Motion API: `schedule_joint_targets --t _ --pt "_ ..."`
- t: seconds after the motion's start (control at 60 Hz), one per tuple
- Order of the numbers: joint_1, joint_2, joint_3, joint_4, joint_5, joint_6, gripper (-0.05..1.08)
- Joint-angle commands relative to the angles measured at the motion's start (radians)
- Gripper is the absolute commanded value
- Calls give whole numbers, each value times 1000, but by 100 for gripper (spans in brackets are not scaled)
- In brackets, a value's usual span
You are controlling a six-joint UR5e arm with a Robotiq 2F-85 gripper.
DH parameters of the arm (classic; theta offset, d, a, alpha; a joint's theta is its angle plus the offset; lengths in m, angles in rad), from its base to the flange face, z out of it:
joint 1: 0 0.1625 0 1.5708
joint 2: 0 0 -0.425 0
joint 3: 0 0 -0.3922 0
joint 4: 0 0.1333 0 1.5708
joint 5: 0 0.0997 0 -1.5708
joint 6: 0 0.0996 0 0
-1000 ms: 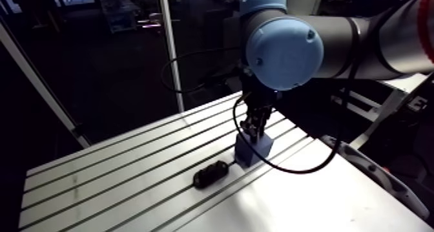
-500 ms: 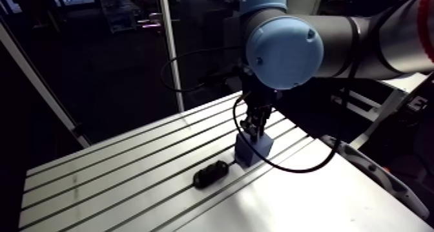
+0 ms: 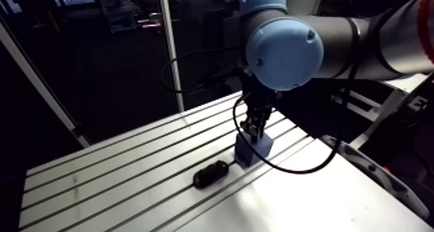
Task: Pick up the M10 bolt and insert it into the hex recess until seated.
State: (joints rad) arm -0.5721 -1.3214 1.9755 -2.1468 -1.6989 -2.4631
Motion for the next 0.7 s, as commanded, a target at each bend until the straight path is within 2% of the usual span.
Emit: schedule_joint_targets --t 0.017,0.7 --pt "0 0 1 0 0 0 68" --pt "0 -5 -8 1 2 -4 73"
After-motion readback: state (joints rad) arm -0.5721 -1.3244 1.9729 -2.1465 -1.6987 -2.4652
